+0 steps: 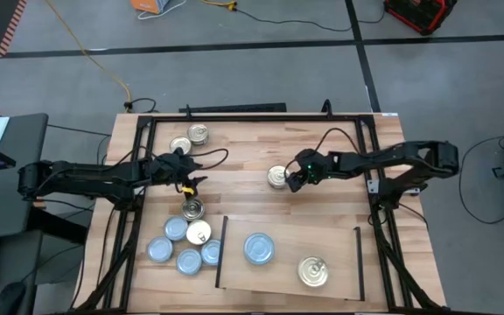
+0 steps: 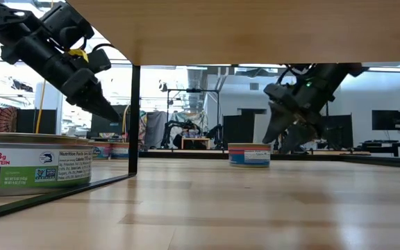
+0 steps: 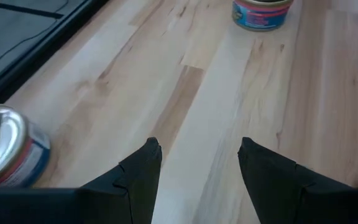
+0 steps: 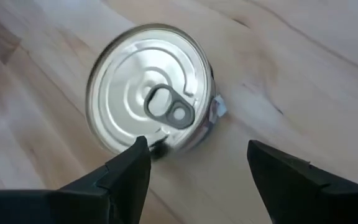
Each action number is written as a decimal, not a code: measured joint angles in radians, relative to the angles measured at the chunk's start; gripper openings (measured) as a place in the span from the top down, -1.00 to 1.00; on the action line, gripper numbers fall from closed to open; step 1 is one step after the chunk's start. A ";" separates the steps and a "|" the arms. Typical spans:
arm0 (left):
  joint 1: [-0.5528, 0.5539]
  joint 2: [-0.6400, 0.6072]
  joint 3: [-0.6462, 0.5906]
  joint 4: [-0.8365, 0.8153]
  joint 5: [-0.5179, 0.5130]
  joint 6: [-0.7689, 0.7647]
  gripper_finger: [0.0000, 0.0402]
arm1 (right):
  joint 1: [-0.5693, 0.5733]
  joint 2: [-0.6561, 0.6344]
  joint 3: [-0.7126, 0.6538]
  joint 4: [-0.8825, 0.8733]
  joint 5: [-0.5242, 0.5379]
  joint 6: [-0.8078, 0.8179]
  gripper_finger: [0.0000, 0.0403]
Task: Stack canned seafood by type on shelf
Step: Stack the blue-pink tuna can on the top of the blue-pink tuna can on the shelf
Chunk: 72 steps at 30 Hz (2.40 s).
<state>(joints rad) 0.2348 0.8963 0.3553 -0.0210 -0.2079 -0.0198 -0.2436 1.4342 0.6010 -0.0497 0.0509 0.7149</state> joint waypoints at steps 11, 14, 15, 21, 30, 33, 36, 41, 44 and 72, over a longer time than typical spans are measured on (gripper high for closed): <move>0.000 0.000 0.000 -0.021 0.001 0.000 -0.02 | 0.001 0.026 0.002 0.024 0.000 0.039 -0.02; 0.000 0.000 0.000 -0.021 0.001 0.000 -0.02 | 0.001 0.025 0.003 0.022 0.000 0.034 0.32; 0.000 0.000 0.000 -0.024 0.002 0.000 -0.02 | 0.001 0.025 0.003 0.018 0.000 0.030 0.44; 0.000 0.000 0.000 -0.043 0.002 -0.009 -0.02 | 0.001 0.022 0.005 -0.042 0.004 0.019 0.93; 0.000 0.000 0.000 -0.047 0.020 -0.028 -0.02 | -0.001 0.021 0.001 -0.145 0.083 0.051 0.87; 0.000 0.000 0.000 -0.051 0.020 -0.028 -0.02 | -0.005 -0.007 0.000 -0.159 0.083 0.039 0.89; 0.000 0.000 0.000 -0.050 0.020 -0.029 -0.02 | -0.013 -0.060 0.000 -0.214 0.083 0.014 0.86; 0.000 0.000 0.000 -0.050 0.020 -0.030 -0.02 | -0.013 -0.180 0.000 -0.338 0.090 -0.065 0.67; 0.000 0.000 0.000 -0.048 0.020 -0.030 -0.02 | 0.014 -0.250 0.001 -0.366 0.090 -0.112 0.52; 0.000 0.000 0.000 -0.011 0.019 -0.056 -0.02 | 0.222 0.074 0.313 -0.501 0.233 -0.013 -0.60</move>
<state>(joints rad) 0.2344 0.8959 0.3550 -0.0323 -0.1894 -0.0761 -0.0221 1.5082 0.9144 -0.5503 0.2836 0.7018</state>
